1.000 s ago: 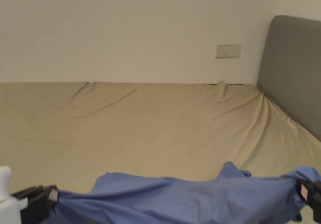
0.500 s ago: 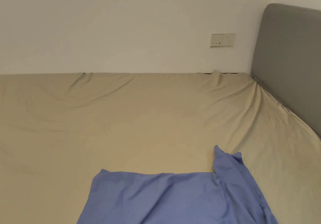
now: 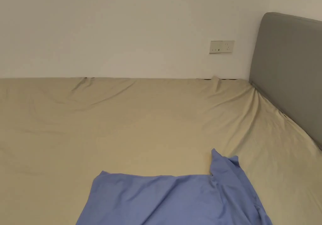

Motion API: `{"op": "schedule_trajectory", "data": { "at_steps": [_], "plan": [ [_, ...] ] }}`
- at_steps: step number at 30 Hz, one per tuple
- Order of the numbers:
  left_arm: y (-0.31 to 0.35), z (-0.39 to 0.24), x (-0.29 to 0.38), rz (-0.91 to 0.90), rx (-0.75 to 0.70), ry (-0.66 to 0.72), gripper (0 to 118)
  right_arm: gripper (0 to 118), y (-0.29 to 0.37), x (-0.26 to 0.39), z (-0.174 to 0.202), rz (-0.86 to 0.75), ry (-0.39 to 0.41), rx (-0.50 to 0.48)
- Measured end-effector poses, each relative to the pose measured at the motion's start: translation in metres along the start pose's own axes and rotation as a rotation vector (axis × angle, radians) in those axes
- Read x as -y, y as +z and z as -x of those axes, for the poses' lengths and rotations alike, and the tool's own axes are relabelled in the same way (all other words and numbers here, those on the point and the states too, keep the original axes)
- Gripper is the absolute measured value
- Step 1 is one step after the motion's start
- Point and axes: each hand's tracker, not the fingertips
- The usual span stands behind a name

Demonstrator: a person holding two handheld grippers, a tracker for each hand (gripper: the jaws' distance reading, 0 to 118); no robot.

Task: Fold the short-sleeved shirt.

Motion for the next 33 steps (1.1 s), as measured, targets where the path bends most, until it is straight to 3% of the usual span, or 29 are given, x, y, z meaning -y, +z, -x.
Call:
{"op": "schedule_trajectory", "data": {
  "at_steps": [4,5,6,7,8,9,11,16,21,28,29,30,31,32,33],
  "plan": [
    [0.049,-0.02,-0.039,-0.299,0.005,-0.021,116,109,0.052,-0.038,0.017,-0.311,-0.055,-0.084],
    [0.059,-0.024,-0.043,-0.351,0.035,-0.018,99,96,0.061,-0.044,0.022,-0.372,-0.062,-0.123],
    [0.068,-0.029,-0.045,-0.399,0.056,-0.019,75,80,0.07,-0.048,0.026,-0.416,-0.059,-0.156],
    [0.076,-0.034,-0.048,-0.451,0.062,-0.024,43,58,0.077,-0.052,0.031,-0.454,-0.049,-0.18],
    [0.08,-0.039,-0.051,-0.486,0.048,-0.033,7,27,0.082,-0.055,0.037,-0.482,-0.038,-0.177],
    [0.082,-0.044,-0.053,-0.498,0.03,-0.042,5,15,0.082,-0.058,0.046,-0.508,-0.03,-0.167],
    [0.079,-0.048,-0.052,-0.499,0.03,-0.048,1,13,0.082,-0.06,0.057,-0.536,-0.011,-0.13],
    [0.042,-0.046,-0.063,-0.368,0.103,-0.066,0,12,0.063,-0.064,0.07,-0.487,0.035,-0.17],
    [-0.05,-0.027,-0.095,-0.165,0.224,0.07,0,12,0.03,-0.071,0.067,-0.421,0.024,-0.148],
    [-0.241,-0.018,-0.138,0.166,0.134,0.183,1,12,-0.031,-0.078,0.054,-0.298,-0.029,-0.086],
    [-0.272,-0.016,-0.141,0.23,0.123,0.208,22,12,-0.041,-0.077,0.048,-0.277,-0.04,-0.083],
    [-0.298,-0.014,-0.141,0.29,0.098,0.25,55,12,-0.049,-0.077,0.047,-0.261,-0.049,-0.079],
    [-0.324,-0.013,-0.141,0.34,0.089,0.265,96,12,-0.058,-0.077,0.046,-0.248,-0.056,-0.073],
    [-0.348,-0.013,-0.139,0.396,0.086,0.267,118,12,-0.065,-0.077,0.045,-0.239,-0.06,-0.068],
    [-0.368,-0.013,-0.135,0.421,0.097,0.272,118,12,-0.072,-0.075,0.04,-0.229,-0.062,-0.063]
  ]
}}
